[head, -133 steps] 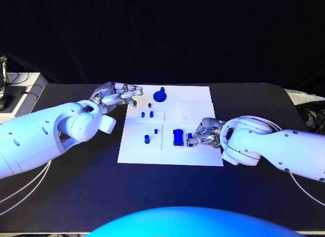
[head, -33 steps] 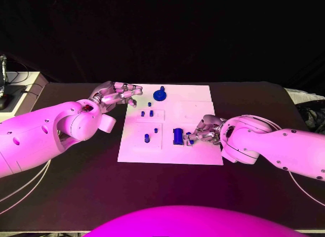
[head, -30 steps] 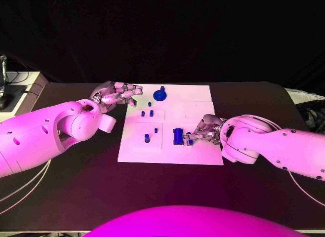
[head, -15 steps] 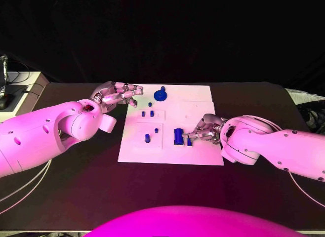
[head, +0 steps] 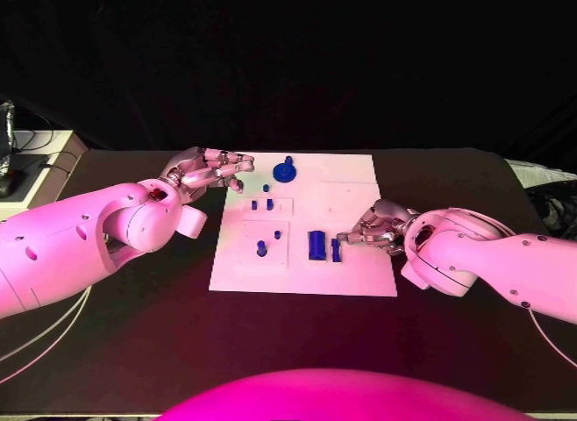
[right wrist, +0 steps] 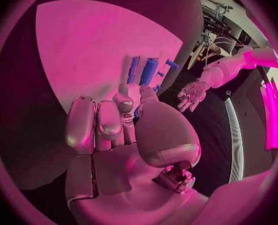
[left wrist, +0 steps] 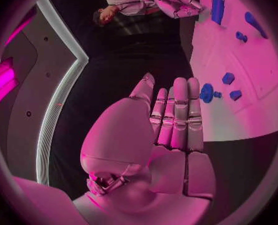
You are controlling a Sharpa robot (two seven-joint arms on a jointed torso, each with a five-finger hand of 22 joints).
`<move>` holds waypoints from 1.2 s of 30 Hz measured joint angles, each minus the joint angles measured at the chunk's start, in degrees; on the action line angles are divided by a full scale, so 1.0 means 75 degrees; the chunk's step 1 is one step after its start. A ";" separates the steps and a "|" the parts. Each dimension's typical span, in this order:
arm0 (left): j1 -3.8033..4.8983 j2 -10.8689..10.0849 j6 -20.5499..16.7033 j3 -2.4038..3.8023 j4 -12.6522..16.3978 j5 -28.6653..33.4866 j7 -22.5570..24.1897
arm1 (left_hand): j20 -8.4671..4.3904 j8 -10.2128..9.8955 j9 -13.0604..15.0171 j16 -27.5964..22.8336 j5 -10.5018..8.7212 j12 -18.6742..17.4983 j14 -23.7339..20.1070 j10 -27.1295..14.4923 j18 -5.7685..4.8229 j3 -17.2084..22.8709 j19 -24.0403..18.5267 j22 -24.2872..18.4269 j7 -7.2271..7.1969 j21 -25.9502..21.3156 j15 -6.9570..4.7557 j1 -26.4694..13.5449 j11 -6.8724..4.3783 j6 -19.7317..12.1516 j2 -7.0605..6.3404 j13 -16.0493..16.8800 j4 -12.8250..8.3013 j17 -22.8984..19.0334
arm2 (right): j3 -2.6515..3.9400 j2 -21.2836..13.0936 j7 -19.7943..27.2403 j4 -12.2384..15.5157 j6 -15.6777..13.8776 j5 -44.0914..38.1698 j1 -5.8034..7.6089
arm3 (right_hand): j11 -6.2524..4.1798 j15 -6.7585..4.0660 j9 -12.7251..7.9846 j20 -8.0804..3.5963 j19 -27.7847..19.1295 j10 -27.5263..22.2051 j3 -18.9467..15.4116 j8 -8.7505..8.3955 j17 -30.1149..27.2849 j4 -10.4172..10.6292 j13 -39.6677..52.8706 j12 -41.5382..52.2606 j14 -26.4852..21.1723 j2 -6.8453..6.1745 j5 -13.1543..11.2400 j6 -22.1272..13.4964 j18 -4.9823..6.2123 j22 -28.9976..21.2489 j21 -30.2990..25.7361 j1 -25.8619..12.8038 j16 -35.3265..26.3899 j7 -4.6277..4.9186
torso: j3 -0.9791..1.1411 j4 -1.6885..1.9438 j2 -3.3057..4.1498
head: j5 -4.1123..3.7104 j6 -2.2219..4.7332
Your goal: Assemble the parts on the task board
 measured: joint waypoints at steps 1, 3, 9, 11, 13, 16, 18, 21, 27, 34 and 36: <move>-0.0002 0.0005 -0.0008 -0.0001 -0.0006 0.0007 0.0018 | 0.0000 0.0000 0.0000 0.0000 0.0000 0.0031 -0.0017 0.0025 0.0001 0.0000 0.0000 0.0000 0.0000 0.0000 -0.0017 0.0000 -0.0025 0.0000 0.0000 0.0000 0.0000 -0.0008 | 0.0000 -0.0052 0.0231 -0.0016 -0.0123 0.0144 0.0000 | 0.0037 0.0012 -0.0041 0.0000 0.0000 -0.0038 0.0033 -0.0069 -0.0073 -0.0113 -0.0036 -0.0067 -0.0012 0.0003 0.0000 -0.0041 0.0001 0.0000 -0.0120 0.0128 -0.0070 0.0041 | -0.0001 -0.0004 -0.0004 | -0.0004 0.0022; -0.0006 0.0019 -0.0023 -0.0001 -0.0023 0.0023 0.0057 | 0.0002 0.0000 0.0000 -0.0008 0.0000 0.0034 -0.0073 0.0082 0.0001 0.0000 -0.0002 -0.0002 0.0000 -0.0047 0.0005 0.0000 -0.0040 0.0000 0.0000 0.0000 0.0000 -0.0026 | 0.0001 -0.0135 0.0687 -0.0066 -0.0332 0.0450 -0.0001 | 0.0066 0.0033 -0.0108 0.0000 0.0000 -0.0197 0.0109 -0.0161 -0.0289 -0.0305 -0.0208 -0.0374 -0.0078 0.0015 -0.0052 -0.0100 -0.0001 0.0000 -0.0489 0.0361 -0.0284 0.0098 | 0.0004 -0.0012 -0.0014 | -0.0015 0.0063; -0.0068 0.0140 -0.0140 0.0000 -0.0196 0.0167 0.0284 | 0.0142 0.0000 0.0000 -0.1162 0.0000 0.0002 -0.0418 0.0556 -0.0067 0.0020 -0.0451 -0.0547 0.0000 -0.0756 0.0035 0.0025 -0.0107 0.0000 0.0025 -0.0013 0.0064 -0.0557 | 0.0051 -0.0235 0.2815 -0.0586 -0.1028 0.2238 0.0009 | 0.0194 0.0170 -0.0743 0.0186 -0.0496 -0.0871 0.0538 -0.0313 -0.1682 -0.0859 -0.1411 -0.1894 -0.0419 -0.0024 -0.0566 -0.0408 0.0242 -0.0241 -0.3897 0.0924 -0.2010 0.0323 | 0.0018 -0.0070 -0.0097 | -0.0031 0.0279; -0.0116 0.0214 -0.0199 0.0001 -0.0304 0.0245 0.0385 | 0.0222 0.0000 0.0000 -0.2368 0.0000 -0.0201 -0.0232 0.0798 -0.0124 0.0037 -0.0556 -0.1161 -0.0013 -0.1363 0.0096 0.0033 -0.0137 0.0019 0.0033 -0.0014 0.0166 -0.1090 | 0.0078 -0.0186 0.3520 -0.0903 -0.1191 0.2949 0.0011 | 0.0276 0.0229 -0.0964 0.0271 -0.0824 -0.1029 0.0632 -0.0313 -0.1928 -0.0984 -0.1873 -0.2265 -0.0602 -0.0054 -0.0664 -0.0535 0.0341 -0.0822 -0.5380 0.1008 -0.2532 0.0445 | 0.0019 -0.0089 -0.0133 | -0.0026 0.0361; -0.0146 0.0297 -0.0266 -0.0001 -0.0419 0.0325 0.0481 | 0.0318 0.0043 0.0008 -0.3731 0.0000 -0.0536 0.0096 0.0966 -0.0303 0.0095 -0.0649 -0.1871 0.0000 -0.2021 0.0180 0.0033 -0.0099 0.0082 0.0033 -0.0014 0.0223 -0.1575 | 0.0104 -0.0110 0.4065 -0.1221 -0.1300 0.3526 0.0014 | 0.0321 0.0300 -0.1175 0.0337 -0.0942 -0.1091 0.0684 -0.0312 -0.2120 -0.1081 -0.2337 -0.2581 -0.0695 -0.0022 -0.0774 -0.0628 0.0361 -0.1200 -0.5945 0.1055 -0.2955 0.0488 | 0.0023 -0.0116 -0.0185 | -0.0016 0.0478; -0.0170 0.0437 -0.0411 -0.0001 -0.0606 0.0467 0.0664 | 0.0511 0.0043 0.0007 -0.5385 0.0000 -0.0937 0.0230 0.1003 -0.0303 0.0117 -0.0725 -0.2701 0.0000 -0.2714 0.0376 0.0104 -0.0035 0.0082 -0.0037 -0.0014 0.0288 -0.2007 | 0.0157 0.0059 0.4816 -0.1765 -0.1422 0.4339 0.0017 | 0.0384 0.0471 -0.1714 0.0486 -0.1253 -0.1162 0.0852 -0.0313 -0.2560 -0.1264 -0.3600 -0.3435 -0.1002 -0.0008 -0.1059 -0.0758 0.0362 -0.1981 -0.6790 0.1261 -0.3934 0.0615 | 0.0028 -0.0160 -0.0257 | -0.0003 0.0644; -0.0180 0.0518 -0.0540 -0.0001 -0.0725 0.0581 0.0807 | 0.0697 0.0043 0.0007 -0.6377 0.0000 -0.1028 0.0164 0.0749 -0.0421 0.0137 -0.1006 -0.3355 0.0006 -0.2858 0.0555 0.0104 0.0112 0.0013 -0.0038 -0.0022 0.0307 -0.2165 | 0.0194 0.0196 0.5238 -0.2113 -0.1470 0.4804 0.0019 | 0.0514 0.0598 -0.2246 0.0619 -0.1478 -0.1099 0.0970 -0.0342 -0.2949 -0.1384 -0.4851 -0.4163 -0.1264 -0.0026 -0.1251 -0.0806 0.0273 -0.2672 -0.7410 0.1282 -0.4822 0.0663 | 0.0033 -0.0190 -0.0297 | 0.0007 0.0759; -0.0194 0.0662 -0.0763 0.0000 -0.0930 0.0745 0.1015 | 0.0927 0.0012 -0.0016 -0.7158 0.0000 -0.1028 -0.0252 0.0298 -0.0422 0.0107 -0.1375 -0.4330 -0.0159 -0.2858 0.0826 0.0104 0.0290 -0.1061 -0.0038 -0.0037 0.0269 -0.2335 | 0.0234 0.0430 0.5718 -0.2615 -0.1481 0.5364 0.0019 | 0.0803 0.0960 -0.2689 0.0940 -0.2408 -0.1243 0.1163 -0.0366 -0.3763 -0.1549 -0.6485 -0.5322 -0.2060 -0.0005 -0.1514 -0.0925 0.0118 -0.3450 -0.8038 0.1419 -0.6209 0.0732 | 0.0048 -0.0226 -0.0349 | 0.0029 0.0912; -0.0222 0.0896 -0.1098 0.0002 -0.1255 0.0990 0.1303 | 0.1461 -0.0046 -0.0064 -0.7259 -0.0035 -0.1071 -0.1577 -0.0181 -0.0179 0.0116 -0.1894 -0.6284 -0.0221 -0.2858 0.0992 0.0026 0.0289 -0.1464 -0.0010 -0.0060 0.0009 -0.2452 | 0.0277 0.0717 0.6314 -0.3198 -0.1414 0.6052 0.0007 | 0.1112 0.1338 -0.3617 0.1518 -0.3120 -0.0963 0.1731 -0.0379 -0.6093 -0.1738 -0.8957 -0.6277 -0.1801 -0.0098 -0.1616 -0.0938 0.0119 -0.5879 -0.8083 0.1385 -0.8541 0.0802 | 0.0090 -0.0265 -0.0442 | 0.0065 0.1117; -0.0221 0.0922 -0.1202 -0.0051 -0.1271 0.1051 0.1350 | 0.0609 -0.0256 -0.0271 -0.7501 -0.0763 -0.1325 -0.4919 -0.3964 -0.0427 0.0265 -0.4813 -0.7909 -0.0599 -0.3124 0.0332 -0.1888 -0.0287 -0.4646 0.0041 -0.0272 -0.0203 -0.2687 | 0.0330 0.0753 0.6430 -0.3204 -0.1413 0.6207 -0.0027 | 0.0679 0.1054 -0.3925 0.1236 -0.5541 -0.2676 0.1733 -0.0628 -0.7184 -0.1296 -0.9214 -0.6532 -0.3354 -0.0328 -0.2699 -0.3923 -0.0085 -0.8425 -0.8338 -0.0417 -0.8843 0.0224 | 0.0102 -0.0265 -0.0483 | 0.0062 0.1182; -0.0206 0.0921 -0.1260 -0.0127 -0.1175 0.1058 0.1348 | 0.0306 -0.0313 -0.0331 -0.7566 -0.0982 -0.1391 -0.5863 -0.5111 -0.0540 0.0287 -0.5715 -0.8219 -0.0728 -0.3194 0.0124 -0.2680 -0.0477 -0.5656 0.0056 -0.0340 -0.0267 -0.2753 | 0.0390 0.0736 0.6429 -0.3045 -0.1461 0.6249 -0.0095 | 0.0544 0.0954 -0.3998 0.1112 -0.7143 -0.4419 0.1666 -0.0695 -0.7318 -0.1144 -0.9279 -0.6612 -0.4405 -0.0367 -0.3010 -0.5342 -0.0121 -0.8886 -0.8412 -0.1117 -0.8919 0.0057 | 0.0100 -0.0252 -0.0510 | 0.0034 0.1231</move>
